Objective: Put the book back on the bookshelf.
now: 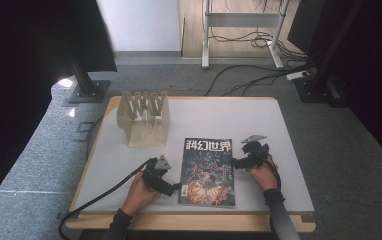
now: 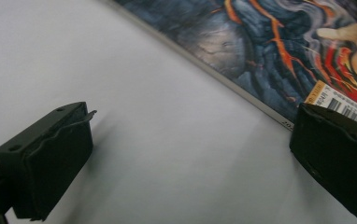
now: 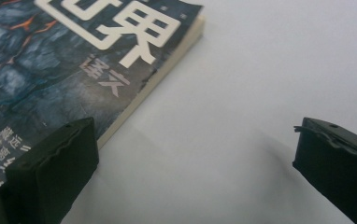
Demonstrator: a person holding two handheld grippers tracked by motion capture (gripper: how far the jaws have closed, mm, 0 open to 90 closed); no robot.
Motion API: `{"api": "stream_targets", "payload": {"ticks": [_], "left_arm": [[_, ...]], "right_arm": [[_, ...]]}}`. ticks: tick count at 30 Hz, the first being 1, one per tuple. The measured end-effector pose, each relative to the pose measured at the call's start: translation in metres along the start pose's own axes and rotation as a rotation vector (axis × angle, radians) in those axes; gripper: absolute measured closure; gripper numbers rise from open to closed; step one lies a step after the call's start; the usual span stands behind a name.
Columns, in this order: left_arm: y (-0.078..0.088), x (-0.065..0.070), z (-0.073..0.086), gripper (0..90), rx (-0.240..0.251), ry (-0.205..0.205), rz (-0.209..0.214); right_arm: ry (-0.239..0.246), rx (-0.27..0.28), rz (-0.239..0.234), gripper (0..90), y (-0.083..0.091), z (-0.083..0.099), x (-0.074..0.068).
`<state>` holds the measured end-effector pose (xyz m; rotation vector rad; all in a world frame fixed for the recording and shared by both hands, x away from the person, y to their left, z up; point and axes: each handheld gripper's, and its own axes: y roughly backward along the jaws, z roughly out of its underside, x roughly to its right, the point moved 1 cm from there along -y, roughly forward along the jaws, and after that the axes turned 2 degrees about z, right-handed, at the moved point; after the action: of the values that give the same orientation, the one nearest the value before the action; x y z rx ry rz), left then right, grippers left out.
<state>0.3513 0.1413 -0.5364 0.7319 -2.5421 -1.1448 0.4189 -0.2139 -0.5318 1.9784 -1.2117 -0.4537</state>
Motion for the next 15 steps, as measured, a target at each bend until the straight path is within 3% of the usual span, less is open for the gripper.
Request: {"api": "stream_targets", "payload": {"ticks": [3,9,14,15], "left_arm": [[-0.002,0.008,-0.002,0.0,-0.002,-0.021,0.022],[-0.008,0.025,-0.008,0.0,-0.008,-0.065,0.062],[-0.008,0.023,-0.009,0.0,-0.009,-0.069,0.066],[-0.008,0.020,-0.009,0.0,-0.010,-0.062,0.060]], "right_arm": [[-0.006,0.000,0.004,0.3,-0.004,-0.004,0.001],[-0.021,0.025,0.032,11.3,-0.014,-0.017,-0.003],[0.004,0.003,-0.001,12.3,-0.012,-0.022,-0.001],[-0.008,0.023,-0.021,12.2,-0.007,-0.024,-0.001]]}}
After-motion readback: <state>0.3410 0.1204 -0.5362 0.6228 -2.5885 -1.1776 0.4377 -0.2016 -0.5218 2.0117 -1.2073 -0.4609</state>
